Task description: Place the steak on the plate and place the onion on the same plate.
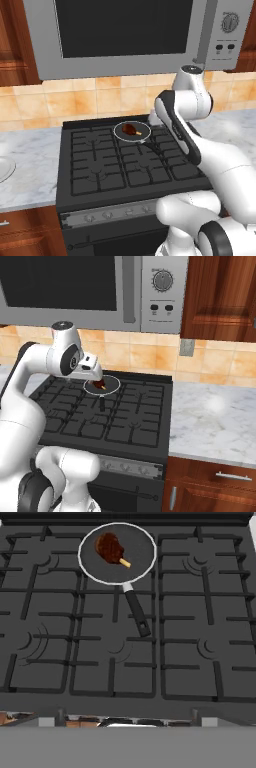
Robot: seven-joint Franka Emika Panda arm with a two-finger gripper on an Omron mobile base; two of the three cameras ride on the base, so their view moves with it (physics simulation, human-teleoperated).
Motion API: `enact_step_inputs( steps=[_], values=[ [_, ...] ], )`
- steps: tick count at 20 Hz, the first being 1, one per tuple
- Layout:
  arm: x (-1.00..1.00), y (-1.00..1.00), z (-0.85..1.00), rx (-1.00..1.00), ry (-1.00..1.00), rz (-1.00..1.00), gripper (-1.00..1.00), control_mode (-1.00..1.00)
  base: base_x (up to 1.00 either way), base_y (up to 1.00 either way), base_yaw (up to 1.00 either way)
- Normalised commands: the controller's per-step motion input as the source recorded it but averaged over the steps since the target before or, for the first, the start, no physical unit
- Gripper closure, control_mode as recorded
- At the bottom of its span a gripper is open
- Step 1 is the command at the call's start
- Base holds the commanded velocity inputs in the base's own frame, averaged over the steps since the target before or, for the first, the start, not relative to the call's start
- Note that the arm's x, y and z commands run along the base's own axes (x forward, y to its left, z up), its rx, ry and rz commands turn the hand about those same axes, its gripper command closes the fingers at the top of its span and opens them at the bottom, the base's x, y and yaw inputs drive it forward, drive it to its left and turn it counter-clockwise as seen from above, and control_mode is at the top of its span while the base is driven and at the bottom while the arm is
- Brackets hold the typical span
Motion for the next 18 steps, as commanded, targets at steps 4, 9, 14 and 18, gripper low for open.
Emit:
enact_step_inputs(
  steps=[4,9,14,18],
  values=[
    [0.34,0.36,-0.25,-0.06,-0.05,0.00,-1.00,-1.00,0.00,0.00,0.00],
    [0.46,0.17,-0.25,-0.01,-0.02,0.00,-1.00,-1.00,0.00,0.00,0.00],
    [0.58,0.05,-0.28,0.02,0.00,0.05,-1.00,-1.00,0.00,0.00,0.00],
    [0.63,0.01,-0.25,0.05,0.03,0.08,-1.00,-1.00,0.00,0.00,0.00]
  ],
)
